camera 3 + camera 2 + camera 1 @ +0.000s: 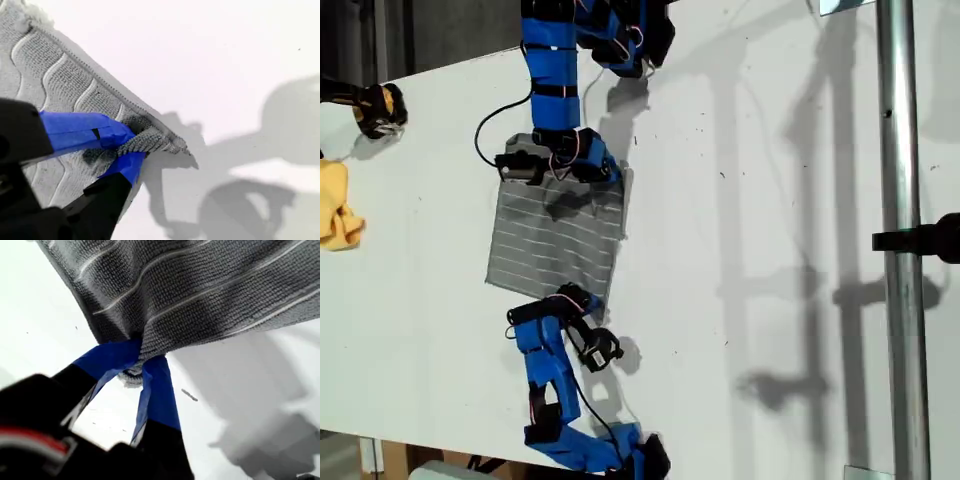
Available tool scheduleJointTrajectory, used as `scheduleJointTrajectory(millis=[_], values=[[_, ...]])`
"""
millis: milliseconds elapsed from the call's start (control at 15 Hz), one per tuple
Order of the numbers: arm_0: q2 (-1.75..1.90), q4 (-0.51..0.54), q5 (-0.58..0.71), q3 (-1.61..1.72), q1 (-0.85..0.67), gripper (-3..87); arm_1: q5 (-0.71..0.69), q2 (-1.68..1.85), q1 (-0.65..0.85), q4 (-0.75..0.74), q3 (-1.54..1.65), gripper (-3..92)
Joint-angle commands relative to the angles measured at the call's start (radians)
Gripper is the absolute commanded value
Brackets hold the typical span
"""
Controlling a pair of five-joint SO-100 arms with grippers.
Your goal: Grasp corners of a towel and fold twice.
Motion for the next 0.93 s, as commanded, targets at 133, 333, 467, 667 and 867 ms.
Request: scheduleJointTrajectory(millis=[133, 333, 467, 667, 867], values=[[0.137, 0.046, -0.014, -0.055, 0.048, -2.6, -0.002, 0.075, -0.040, 0.051, -0.106, -0.2], [0.258, 0.072, -0.034, -0.028, 0.098, -2.6, -0.002, 0.114, -0.120, 0.189, -0.247, -0.2], [0.344, 0.075, -0.054, 0.005, 0.123, -2.6, -0.002, 0.158, -0.179, 0.233, -0.325, -0.2], [0.515, 0.069, -0.089, 0.103, 0.137, -2.6, 0.002, 0.311, -0.216, 0.247, -0.322, -0.2], [0.678, -0.075, -0.086, 0.316, 0.052, -2.6, 0.002, 0.380, -0.106, 0.256, -0.227, -0.2]])
